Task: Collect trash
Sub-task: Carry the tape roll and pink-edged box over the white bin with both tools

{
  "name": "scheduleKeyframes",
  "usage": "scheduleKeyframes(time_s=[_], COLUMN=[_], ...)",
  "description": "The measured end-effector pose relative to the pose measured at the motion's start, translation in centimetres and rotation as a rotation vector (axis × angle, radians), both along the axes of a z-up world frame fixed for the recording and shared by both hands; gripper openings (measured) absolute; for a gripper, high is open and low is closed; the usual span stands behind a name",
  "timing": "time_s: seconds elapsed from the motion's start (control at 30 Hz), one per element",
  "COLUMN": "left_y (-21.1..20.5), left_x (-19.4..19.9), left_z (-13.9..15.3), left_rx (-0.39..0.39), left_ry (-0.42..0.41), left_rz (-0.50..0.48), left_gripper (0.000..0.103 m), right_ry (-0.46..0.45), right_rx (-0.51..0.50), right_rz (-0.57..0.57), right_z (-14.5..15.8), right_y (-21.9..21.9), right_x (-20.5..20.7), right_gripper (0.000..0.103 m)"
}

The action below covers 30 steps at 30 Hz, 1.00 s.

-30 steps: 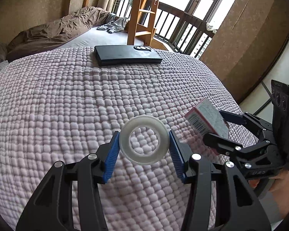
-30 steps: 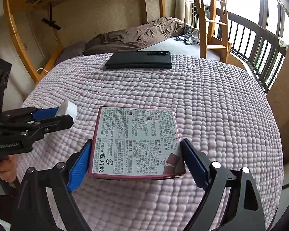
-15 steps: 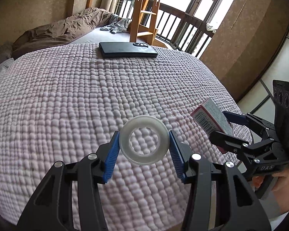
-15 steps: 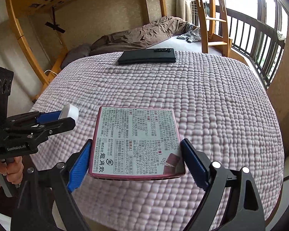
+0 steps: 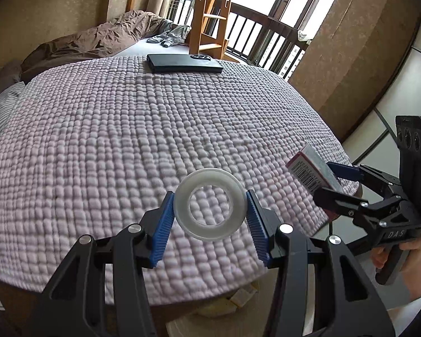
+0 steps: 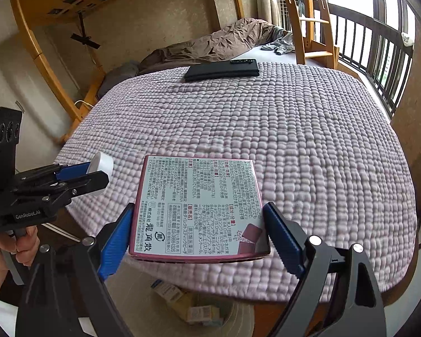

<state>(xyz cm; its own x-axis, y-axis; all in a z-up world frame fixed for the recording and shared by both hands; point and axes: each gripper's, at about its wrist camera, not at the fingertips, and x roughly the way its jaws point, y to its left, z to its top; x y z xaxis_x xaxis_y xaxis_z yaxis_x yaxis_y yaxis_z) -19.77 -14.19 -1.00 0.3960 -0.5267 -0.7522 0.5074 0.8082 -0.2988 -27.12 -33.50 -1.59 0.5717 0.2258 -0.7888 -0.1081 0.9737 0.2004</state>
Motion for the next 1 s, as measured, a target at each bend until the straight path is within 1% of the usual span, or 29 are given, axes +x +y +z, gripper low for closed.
scheduleKeyframes(time_s=[0.13, 0.5, 0.83, 1.0], left_y=[0.6, 1.1, 0.8, 0.5], left_x=[-1.1, -3.7, -6.4, -7.7], left_z=[0.1, -0.2, -0.6, -0.9], left_rx=[0.000, 0.008, 0.031, 0.034], left_ry=[0.007, 0.025, 0.039, 0.048], left_rz=[-0.002, -0.016, -0.062, -0.089], left_gripper=[0.052, 0.052, 0.052, 0.052], right_ry=[0.002, 0.025, 0.039, 0.056], right_rx=[0.014, 0.017, 0.010, 0.020], right_rz=[-0.002, 0.034, 0.083, 0.098], right_z=[0.5, 0.9, 1.2, 1.3], right_y=[0.0, 1.0, 1.5, 1.4], right_x=[-2.1, -5.5, -9.8, -11.2], right_gripper=[0.087, 0.087, 0.087, 0.087])
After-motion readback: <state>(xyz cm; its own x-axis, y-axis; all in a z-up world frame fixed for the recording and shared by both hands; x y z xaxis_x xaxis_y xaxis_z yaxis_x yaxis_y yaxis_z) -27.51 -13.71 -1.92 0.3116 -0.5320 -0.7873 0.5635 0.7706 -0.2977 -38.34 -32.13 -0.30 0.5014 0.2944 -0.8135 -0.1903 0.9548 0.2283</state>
